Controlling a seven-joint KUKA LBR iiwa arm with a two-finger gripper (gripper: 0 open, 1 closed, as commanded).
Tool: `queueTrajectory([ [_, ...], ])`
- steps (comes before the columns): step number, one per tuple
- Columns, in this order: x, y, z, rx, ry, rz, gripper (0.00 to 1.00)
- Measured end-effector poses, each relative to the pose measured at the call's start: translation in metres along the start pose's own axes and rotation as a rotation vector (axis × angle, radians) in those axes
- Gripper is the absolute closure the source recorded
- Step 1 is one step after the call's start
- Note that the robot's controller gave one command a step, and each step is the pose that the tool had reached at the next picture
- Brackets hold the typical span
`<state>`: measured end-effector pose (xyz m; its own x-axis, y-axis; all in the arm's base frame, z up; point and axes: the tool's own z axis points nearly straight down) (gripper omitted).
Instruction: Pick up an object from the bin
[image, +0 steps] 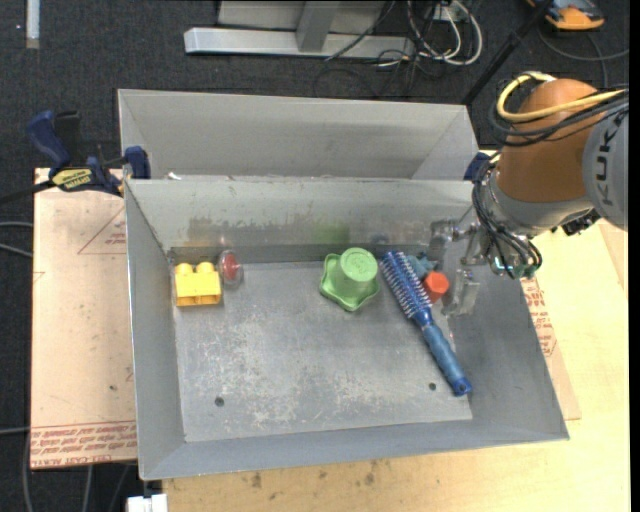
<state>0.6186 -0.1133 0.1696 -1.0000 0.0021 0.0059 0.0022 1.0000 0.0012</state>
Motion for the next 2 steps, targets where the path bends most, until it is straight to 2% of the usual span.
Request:
queueTrajectory([
  [1,-0.027,0.006,0.094,0.005,-0.022,-0.509,0.0],
  [2,0.021,0.011,0.092,0.01,-0.023,-1.122,0.0],
])
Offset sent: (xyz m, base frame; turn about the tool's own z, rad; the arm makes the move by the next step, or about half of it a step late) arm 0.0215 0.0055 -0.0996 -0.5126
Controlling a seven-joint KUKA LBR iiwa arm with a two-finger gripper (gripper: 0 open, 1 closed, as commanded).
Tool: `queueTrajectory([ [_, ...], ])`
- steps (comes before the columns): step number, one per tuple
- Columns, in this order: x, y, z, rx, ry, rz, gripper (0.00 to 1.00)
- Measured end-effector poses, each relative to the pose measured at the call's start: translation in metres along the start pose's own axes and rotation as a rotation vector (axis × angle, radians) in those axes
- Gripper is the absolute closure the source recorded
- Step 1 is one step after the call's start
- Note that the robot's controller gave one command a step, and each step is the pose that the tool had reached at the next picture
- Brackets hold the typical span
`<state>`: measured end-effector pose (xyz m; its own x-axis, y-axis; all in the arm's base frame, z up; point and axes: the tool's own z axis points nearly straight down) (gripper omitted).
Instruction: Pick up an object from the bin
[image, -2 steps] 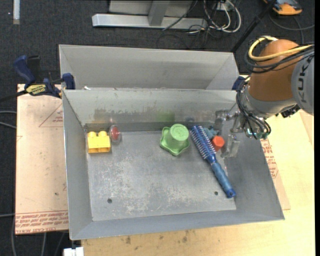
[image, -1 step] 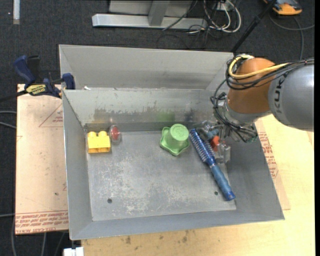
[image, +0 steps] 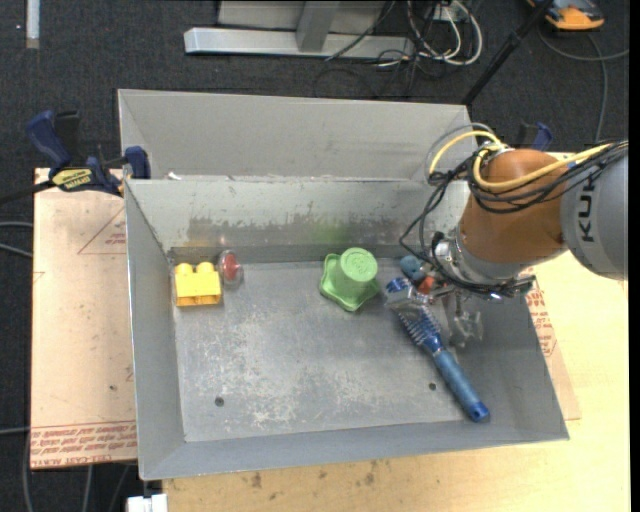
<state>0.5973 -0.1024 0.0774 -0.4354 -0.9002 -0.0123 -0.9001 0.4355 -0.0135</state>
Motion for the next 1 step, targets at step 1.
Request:
queueTrajectory([
  [1,0.0029,0.0033,0.0051,-0.012,0.007,-0.001,1.0],
])
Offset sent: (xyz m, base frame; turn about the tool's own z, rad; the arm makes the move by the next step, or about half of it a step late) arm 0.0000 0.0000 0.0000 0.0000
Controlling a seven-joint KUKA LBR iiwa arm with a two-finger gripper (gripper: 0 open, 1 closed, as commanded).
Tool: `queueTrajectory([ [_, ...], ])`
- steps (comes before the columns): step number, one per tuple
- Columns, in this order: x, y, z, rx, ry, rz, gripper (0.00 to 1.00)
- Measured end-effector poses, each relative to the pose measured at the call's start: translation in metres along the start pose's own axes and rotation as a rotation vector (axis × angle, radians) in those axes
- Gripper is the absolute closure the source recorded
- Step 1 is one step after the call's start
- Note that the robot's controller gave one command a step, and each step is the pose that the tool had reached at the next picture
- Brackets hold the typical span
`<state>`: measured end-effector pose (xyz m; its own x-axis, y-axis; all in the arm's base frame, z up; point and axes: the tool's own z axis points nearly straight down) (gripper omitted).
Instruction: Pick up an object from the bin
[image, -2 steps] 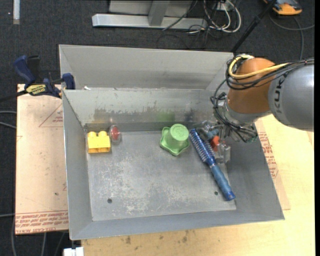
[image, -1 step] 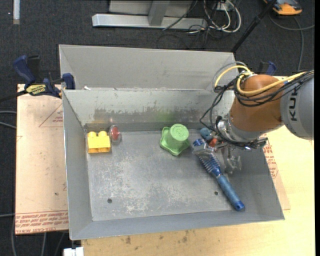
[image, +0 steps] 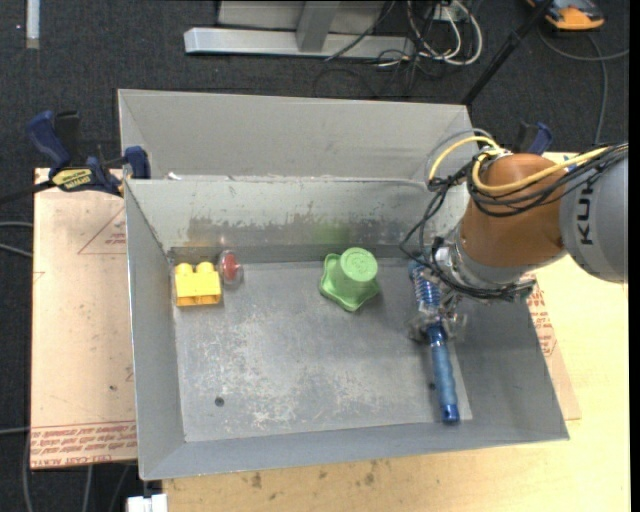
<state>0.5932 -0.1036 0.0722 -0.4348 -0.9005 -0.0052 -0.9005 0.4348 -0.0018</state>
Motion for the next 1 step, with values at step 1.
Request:
queueTrajectory([
  [1,0.0014,-0.02,-0.1505,0.008,0.001,-0.077,1.0],
])
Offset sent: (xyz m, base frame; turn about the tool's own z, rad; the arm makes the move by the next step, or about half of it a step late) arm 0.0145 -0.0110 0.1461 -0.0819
